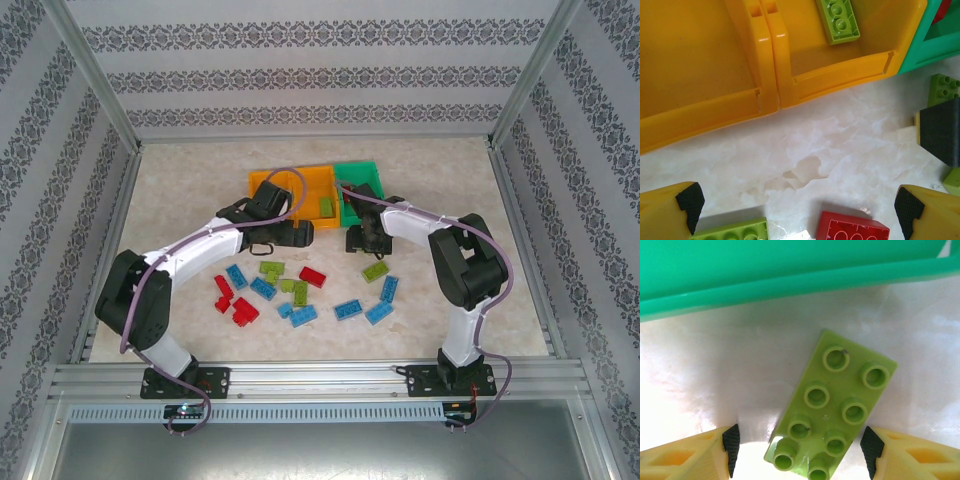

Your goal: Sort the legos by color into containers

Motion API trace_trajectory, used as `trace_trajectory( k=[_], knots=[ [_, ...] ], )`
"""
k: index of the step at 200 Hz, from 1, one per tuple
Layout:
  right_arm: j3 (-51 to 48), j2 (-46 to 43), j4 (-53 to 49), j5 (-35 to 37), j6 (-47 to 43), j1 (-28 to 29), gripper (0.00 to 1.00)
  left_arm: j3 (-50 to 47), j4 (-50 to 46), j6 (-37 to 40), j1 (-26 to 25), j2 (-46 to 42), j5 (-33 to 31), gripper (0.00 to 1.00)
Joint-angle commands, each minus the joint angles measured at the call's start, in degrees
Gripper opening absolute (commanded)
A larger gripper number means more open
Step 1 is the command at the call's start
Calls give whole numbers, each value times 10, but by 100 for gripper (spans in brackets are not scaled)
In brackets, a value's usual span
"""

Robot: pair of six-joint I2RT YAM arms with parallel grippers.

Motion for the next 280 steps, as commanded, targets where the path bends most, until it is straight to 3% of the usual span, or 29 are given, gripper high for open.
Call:
trace_trajectory(
  k=[1,78,126,179,203,235,280],
  knots=[
    [6,25,-23,23,10,-12,66,-9,17,-9,5,-23,-9,100],
    [-19,11,-22,39,-11,-14,36,-10,20,-14,5,-21,-11,100],
    [-31,-24,-25,38,-20,-11,29,-22,16,-11,5,-23,-17,100],
    [-31,-103,-16,25,-33,11,27,-35,8,-5,5,-37,-41,100],
    [-23,-142,-7,-4,-35,23,27,-41,1,-4,5,-45,-57,100],
    [-13,-170,41,-100,-23,29,27,-57,-4,-5,5,-63,-85,99],
    [51,-92,140,-226,14,32,27,-69,-8,-11,6,-70,-96,99]
  ],
)
